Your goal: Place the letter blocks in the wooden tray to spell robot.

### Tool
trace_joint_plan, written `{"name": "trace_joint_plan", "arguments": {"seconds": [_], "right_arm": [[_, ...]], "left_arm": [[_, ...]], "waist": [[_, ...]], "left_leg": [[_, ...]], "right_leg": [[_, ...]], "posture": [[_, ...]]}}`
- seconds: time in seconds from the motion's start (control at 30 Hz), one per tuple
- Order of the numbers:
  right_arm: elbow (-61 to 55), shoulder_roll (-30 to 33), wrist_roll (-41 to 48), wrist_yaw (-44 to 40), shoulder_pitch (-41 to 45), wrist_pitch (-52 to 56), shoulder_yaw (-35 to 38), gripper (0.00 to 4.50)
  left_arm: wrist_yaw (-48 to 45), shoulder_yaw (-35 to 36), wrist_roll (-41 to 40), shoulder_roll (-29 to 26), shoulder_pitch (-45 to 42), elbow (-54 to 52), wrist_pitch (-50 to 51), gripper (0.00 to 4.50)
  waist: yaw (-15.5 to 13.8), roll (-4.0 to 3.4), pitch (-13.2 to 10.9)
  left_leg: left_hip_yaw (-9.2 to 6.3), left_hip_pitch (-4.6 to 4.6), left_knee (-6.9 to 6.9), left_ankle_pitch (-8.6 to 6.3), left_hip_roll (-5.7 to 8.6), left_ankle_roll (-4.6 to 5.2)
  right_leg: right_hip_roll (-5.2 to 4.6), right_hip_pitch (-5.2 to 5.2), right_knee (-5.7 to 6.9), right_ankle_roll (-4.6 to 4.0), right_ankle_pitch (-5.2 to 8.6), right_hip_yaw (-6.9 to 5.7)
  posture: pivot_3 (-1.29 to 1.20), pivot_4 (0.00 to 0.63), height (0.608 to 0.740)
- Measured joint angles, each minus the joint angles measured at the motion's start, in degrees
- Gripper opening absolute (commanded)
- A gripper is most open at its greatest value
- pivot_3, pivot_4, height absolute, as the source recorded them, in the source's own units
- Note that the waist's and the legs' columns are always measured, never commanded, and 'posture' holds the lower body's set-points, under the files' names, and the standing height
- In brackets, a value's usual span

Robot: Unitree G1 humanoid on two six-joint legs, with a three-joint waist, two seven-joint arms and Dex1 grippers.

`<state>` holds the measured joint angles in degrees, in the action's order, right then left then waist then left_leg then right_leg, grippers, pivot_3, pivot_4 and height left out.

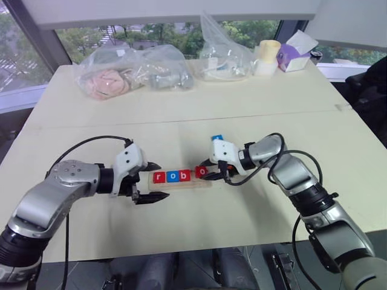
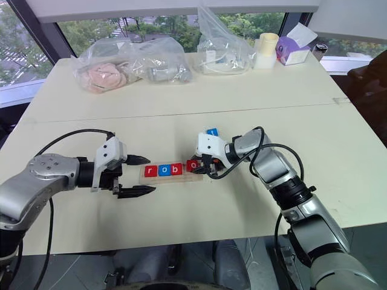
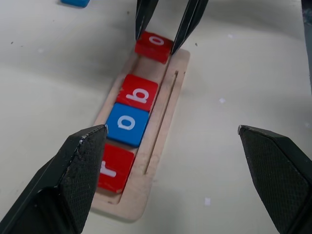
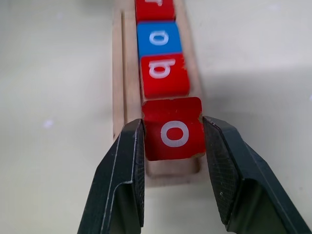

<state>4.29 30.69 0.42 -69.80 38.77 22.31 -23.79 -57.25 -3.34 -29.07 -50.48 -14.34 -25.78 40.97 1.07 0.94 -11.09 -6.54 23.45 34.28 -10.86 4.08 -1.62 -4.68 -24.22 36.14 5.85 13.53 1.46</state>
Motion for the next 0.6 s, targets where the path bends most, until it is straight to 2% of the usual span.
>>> {"name": "trace_joint_plan", "arguments": {"seconds": [0.3,0.5,0.53,0.6], "right_arm": [[0.5,-0.9,-2.4,0.9,0.7,0.4,-1.8,1.15],[1.5,-2.5,-2.5,1.9,0.9,0.6,-1.9,4.09],[1.8,-3.0,-2.5,2.3,1.1,0.6,-1.8,4.44],[2.1,-3.4,-2.4,2.9,1.2,0.6,-1.8,4.44]], "left_arm": [[0.2,-0.1,0.3,0.0,0.1,0.0,-0.1,4.5],[0.4,-0.1,0.3,0.0,0.4,0.0,-0.1,4.5],[0.5,-0.1,0.3,0.0,0.5,0.0,-0.1,4.5],[0.6,-0.1,0.4,0.0,0.6,0.0,-0.1,4.5]], "waist": [[0.0,0.0,0.0],[0.0,0.0,0.0],[0.0,0.0,0.0],[0.0,0.0,0.0]], "left_leg": [[0.0,0.0,0.0,0.0,0.0,0.0],[0.0,0.0,0.0,0.0,0.0,0.0],[0.0,0.0,0.0,0.0,0.0,0.0],[0.0,0.0,0.0,0.0,0.0,0.0]], "right_leg": [[0.0,0.01,0.0,0.0,0.0,0.0],[0.0,0.01,0.0,0.01,-0.01,0.0],[0.0,0.01,0.0,0.01,-0.01,0.0],[0.0,0.01,0.0,0.01,-0.01,0.0]], "posture": [[0.0,0.15,0.74],[0.0,0.15,0.74],[0.0,0.15,0.74],[0.0,0.15,0.74]]}}
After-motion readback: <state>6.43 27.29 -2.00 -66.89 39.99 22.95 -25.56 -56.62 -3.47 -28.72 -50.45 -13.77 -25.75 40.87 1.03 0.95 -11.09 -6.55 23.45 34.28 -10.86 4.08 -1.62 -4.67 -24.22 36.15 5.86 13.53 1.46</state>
